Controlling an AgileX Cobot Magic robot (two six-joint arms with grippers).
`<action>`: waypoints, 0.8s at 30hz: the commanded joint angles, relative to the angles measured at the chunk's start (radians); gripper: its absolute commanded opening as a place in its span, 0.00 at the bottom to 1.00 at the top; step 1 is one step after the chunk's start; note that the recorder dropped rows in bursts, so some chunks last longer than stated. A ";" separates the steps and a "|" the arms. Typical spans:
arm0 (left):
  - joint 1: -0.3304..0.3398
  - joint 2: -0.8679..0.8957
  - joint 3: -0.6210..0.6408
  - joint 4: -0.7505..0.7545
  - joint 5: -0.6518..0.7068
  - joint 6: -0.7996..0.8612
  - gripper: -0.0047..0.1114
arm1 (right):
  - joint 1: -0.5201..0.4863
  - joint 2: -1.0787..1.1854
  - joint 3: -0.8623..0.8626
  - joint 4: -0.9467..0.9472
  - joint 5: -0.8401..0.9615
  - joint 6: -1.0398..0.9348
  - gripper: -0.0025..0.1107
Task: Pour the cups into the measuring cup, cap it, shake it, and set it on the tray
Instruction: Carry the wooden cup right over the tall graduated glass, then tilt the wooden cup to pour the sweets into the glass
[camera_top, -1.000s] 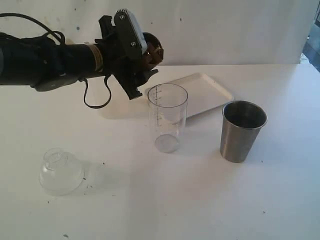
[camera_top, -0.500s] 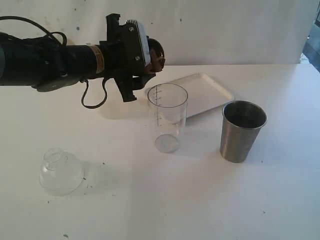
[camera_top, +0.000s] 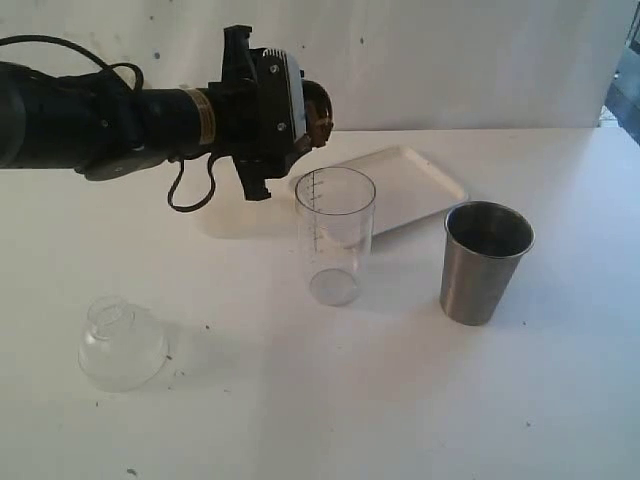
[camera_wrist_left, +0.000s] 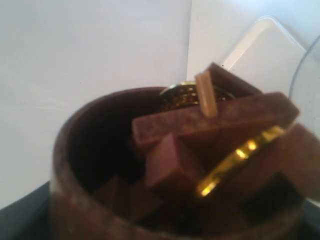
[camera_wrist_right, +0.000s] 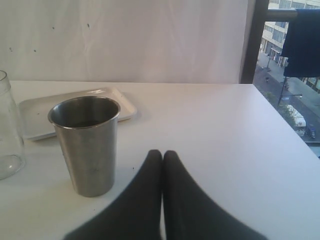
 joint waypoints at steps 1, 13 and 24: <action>-0.006 -0.007 -0.011 0.013 -0.014 0.045 0.04 | 0.000 -0.004 0.007 0.000 -0.007 0.004 0.02; -0.038 -0.007 -0.011 0.013 0.038 0.239 0.04 | 0.000 -0.004 0.007 0.000 -0.007 0.004 0.02; -0.038 0.011 -0.059 0.008 0.045 0.279 0.04 | 0.000 -0.004 0.007 0.000 -0.007 0.004 0.02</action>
